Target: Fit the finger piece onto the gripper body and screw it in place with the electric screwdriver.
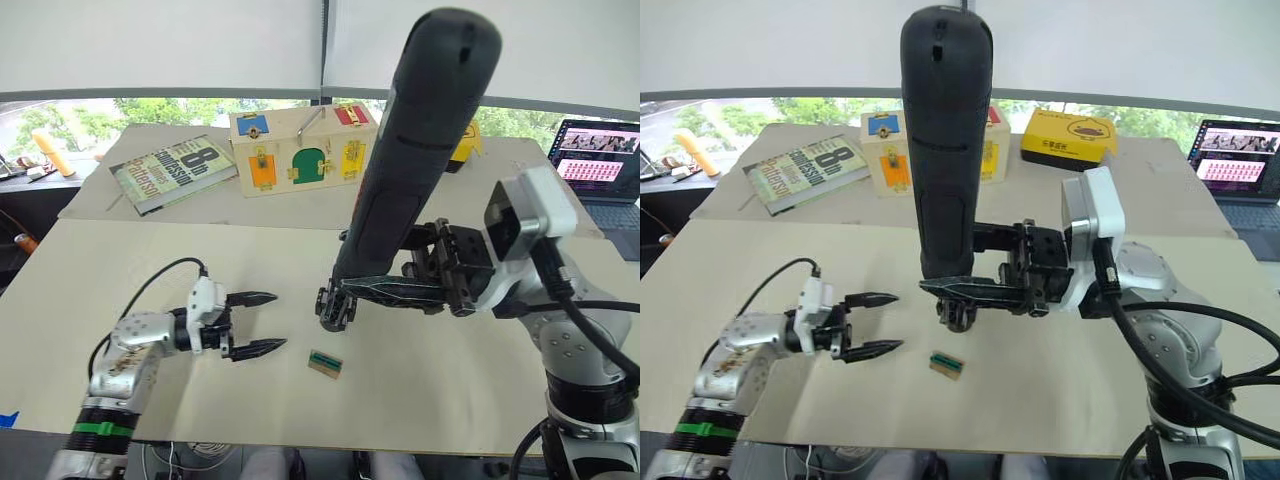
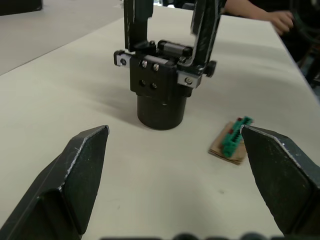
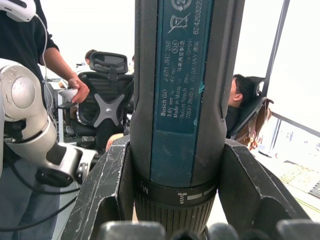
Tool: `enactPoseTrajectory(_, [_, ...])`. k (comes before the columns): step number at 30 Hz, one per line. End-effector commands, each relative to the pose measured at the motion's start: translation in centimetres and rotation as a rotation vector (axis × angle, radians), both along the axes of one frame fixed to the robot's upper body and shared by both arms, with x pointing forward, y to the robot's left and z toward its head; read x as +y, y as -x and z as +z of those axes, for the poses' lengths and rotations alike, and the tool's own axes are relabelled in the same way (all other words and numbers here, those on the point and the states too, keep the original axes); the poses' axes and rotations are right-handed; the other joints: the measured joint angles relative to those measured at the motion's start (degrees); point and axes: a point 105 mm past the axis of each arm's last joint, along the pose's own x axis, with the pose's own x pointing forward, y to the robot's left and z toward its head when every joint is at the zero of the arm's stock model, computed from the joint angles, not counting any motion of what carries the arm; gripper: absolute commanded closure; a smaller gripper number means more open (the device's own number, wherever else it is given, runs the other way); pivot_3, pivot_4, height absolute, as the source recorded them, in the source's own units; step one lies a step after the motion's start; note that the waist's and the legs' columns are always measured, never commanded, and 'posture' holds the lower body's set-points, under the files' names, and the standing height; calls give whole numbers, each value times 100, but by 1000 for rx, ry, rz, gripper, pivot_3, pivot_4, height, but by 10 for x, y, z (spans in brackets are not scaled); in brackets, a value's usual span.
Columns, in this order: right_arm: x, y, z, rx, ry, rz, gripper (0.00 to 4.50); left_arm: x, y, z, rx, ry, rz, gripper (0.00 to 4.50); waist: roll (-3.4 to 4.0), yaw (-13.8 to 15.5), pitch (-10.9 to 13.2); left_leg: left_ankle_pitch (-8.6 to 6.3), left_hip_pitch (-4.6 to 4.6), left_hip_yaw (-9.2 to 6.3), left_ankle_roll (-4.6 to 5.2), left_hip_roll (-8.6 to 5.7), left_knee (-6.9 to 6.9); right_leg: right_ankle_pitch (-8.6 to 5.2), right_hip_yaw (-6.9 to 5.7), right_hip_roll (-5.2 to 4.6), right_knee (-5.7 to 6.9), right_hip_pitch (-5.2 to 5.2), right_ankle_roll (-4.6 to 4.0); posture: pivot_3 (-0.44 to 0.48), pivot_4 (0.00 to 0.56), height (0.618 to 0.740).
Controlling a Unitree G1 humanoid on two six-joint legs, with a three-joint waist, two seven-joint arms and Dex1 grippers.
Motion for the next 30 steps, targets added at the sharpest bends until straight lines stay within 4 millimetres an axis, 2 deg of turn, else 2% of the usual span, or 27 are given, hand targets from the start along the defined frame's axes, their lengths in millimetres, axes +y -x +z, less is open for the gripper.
enactPoseTrajectory(1, [-7,10,12,-48,-22,0,2587,-17,-7,-1,-70,-30,13,36,0,11,0,0,0,0,0,0,0,0,1,0,1,0,0,0,150,740])
enactPoseTrajectory(4, [-10,10,10,-40,-13,-14,2587,-34,-10,-10,-57,-34,17,36,0,34,0,0,1,0,0,1,0,0,1,-2,1,0,0,0,150,740])
enactPoseTrajectory(12, [-13,10,8,-35,-4,-50,2587,-68,-27,-18,-54,-8,77,36,-5,42,3,0,1,-4,3,4,1,1,4,-6,2,1,1,0,150,740])
enactPoseTrajectory(16, [-15,10,5,-28,-2,-70,2587,-82,-26,-24,-47,-1,61,36,-5,38,3,-3,0,-4,8,4,1,2,6,-8,0,1,3,0,150,740])
enactPoseTrajectory(22, [-16,9,3,-25,5,-86,2587,-87,-31,-28,-57,-38,77,36,-6,54,4,-4,1,-7,11,4,1,3,7,-16,0,3,5,0,150,740])
enactPoseTrajectory(23, [-16,9,3,-25,6,-89,2587,-86,-31,-28,-55,-46,72,426,-7,52,4,-4,1,-7,12,3,1,4,7,-24,0,3,6,0,150,740])
enactPoseTrajectory(24, [-17,9,3,-25,7,-91,2587,-85,-30,-30,-54,-57,66,565,-6,50,4,-5,1,-7,13,4,1,4,7,-26,0,3,6,0,150,740])
enactPoseTrajectory(25, [-17,9,3,-24,7,-94,2587,-84,-29,-32,-51,-72,55,886,-7,50,4,-5,1,-7,13,4,1,4,8,-28,0,3,6,0,150,740])
enactPoseTrajectory(28, [-17,9,3,-22,8,-98,2587,-84,-26,-36,-43,-94,19,2213,-7,46,4,-5,1,-7,13,5,1,4,8,-27,-1,3,6,0,150,740])
enactPoseTrajectory(30, [-18,9,2,-17,12,-97,2587,-84,-26,-36,-40,-97,-5,2220,-7,47,4,-5,1,-7,13,6,1,4,8,-26,-1,3,6,0,150,740])
